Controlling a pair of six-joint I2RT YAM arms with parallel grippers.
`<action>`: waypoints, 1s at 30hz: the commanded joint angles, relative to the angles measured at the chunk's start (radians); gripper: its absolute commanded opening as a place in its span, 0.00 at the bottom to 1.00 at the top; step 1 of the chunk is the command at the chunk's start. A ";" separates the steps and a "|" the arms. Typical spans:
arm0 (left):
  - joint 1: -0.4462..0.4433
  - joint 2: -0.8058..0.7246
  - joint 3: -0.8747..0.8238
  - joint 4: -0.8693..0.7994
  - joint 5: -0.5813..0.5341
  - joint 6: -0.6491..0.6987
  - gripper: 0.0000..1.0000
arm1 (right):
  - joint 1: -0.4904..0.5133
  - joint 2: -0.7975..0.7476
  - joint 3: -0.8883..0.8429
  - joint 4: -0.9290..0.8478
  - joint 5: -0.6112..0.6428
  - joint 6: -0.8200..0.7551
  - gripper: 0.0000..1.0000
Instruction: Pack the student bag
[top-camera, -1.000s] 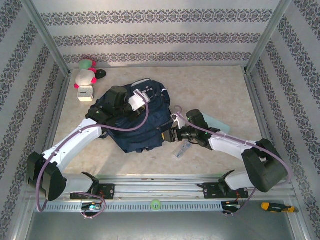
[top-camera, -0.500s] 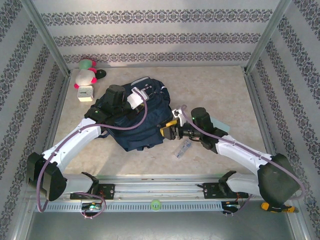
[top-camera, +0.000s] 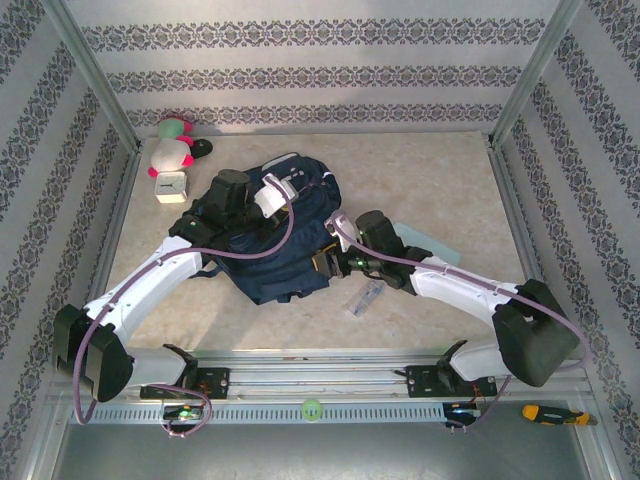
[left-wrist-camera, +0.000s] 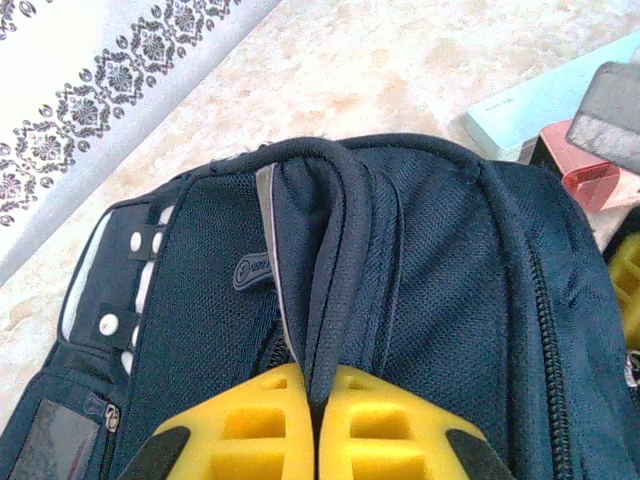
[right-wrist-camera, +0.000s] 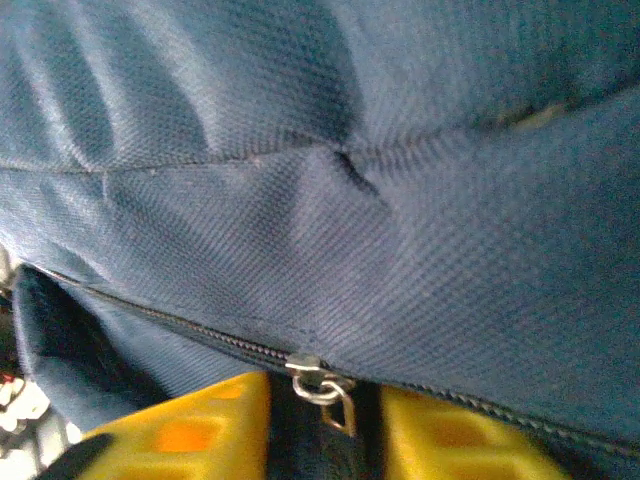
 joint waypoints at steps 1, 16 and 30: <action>0.015 -0.041 0.046 0.175 0.023 -0.014 0.00 | 0.013 -0.009 0.019 -0.034 0.010 -0.020 0.12; 0.040 -0.037 0.020 0.157 0.010 -0.003 0.00 | -0.016 -0.058 -0.012 -0.090 -0.029 0.016 0.33; 0.041 -0.036 0.019 0.156 0.018 -0.004 0.00 | -0.010 -0.088 0.036 -0.221 0.026 -0.006 0.05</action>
